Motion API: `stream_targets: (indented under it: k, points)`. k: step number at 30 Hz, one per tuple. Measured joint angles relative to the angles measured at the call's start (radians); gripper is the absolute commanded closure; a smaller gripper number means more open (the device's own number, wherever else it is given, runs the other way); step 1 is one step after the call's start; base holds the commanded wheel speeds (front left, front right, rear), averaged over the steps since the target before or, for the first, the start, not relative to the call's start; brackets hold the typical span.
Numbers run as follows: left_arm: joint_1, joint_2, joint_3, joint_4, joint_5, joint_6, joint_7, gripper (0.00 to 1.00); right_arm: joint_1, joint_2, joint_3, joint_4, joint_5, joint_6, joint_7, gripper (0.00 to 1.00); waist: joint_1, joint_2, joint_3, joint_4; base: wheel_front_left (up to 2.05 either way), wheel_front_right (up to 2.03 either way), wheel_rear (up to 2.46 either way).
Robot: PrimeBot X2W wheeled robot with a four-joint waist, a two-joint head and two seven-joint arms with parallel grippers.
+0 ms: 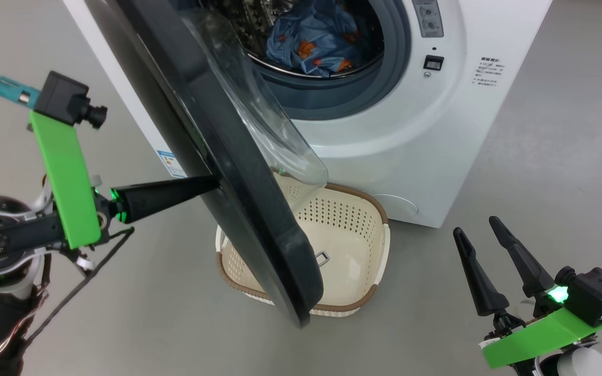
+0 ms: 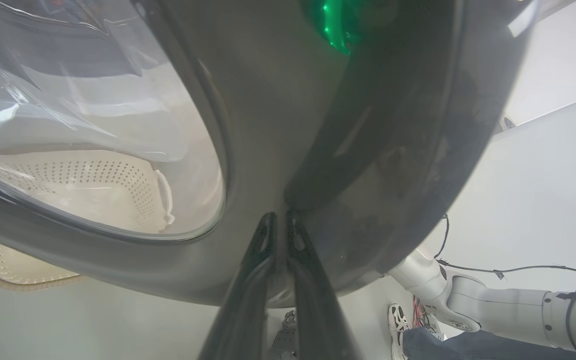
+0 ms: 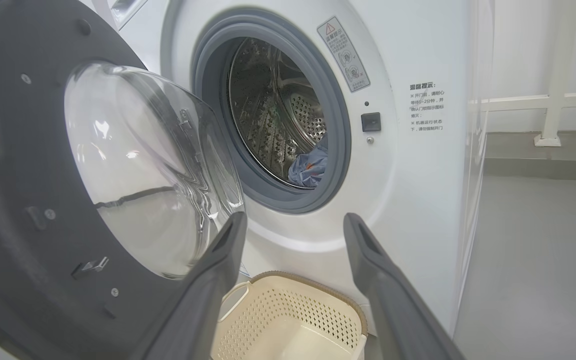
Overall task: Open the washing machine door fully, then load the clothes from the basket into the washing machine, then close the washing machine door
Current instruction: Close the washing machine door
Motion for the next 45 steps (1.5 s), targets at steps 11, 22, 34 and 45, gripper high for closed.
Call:
stream_targets:
  k: [11, 22, 34, 45]
  points:
    - [-0.006, -0.002, 0.004, 0.016, 0.004, -0.018, -0.018, 1.0, -0.003, 0.001, -0.005, 0.0, 0.0, 0.0, 0.0, 0.0, 0.0, 0.0, -0.002, -0.002, 0.0, 0.0, 0.0]
    - [-0.001, -0.001, 0.016, 0.018, 0.004, -0.023, -0.035, 1.0, -0.002, 0.001, -0.006, 0.001, 0.0, 0.0, 0.0, 0.0, -0.0001, 0.0, -0.019, 0.016, 0.0, 0.0, 0.0]
    - [0.025, -0.001, 0.042, 0.027, 0.014, -0.026, -0.091, 0.77, 0.001, 0.001, -0.006, 0.001, 0.0, 0.0, 0.0, 0.0, 0.0, 0.0, -0.039, 0.025, 0.0, 0.0, 0.0]
    - [0.089, -0.008, 0.085, 0.031, 0.081, -0.027, -0.277, 0.0, 0.023, 0.002, -0.005, 0.001, 0.0, 0.0, 0.0, 0.0, -0.0001, 0.0, -0.064, 0.026, 0.0, 0.0, 0.0]
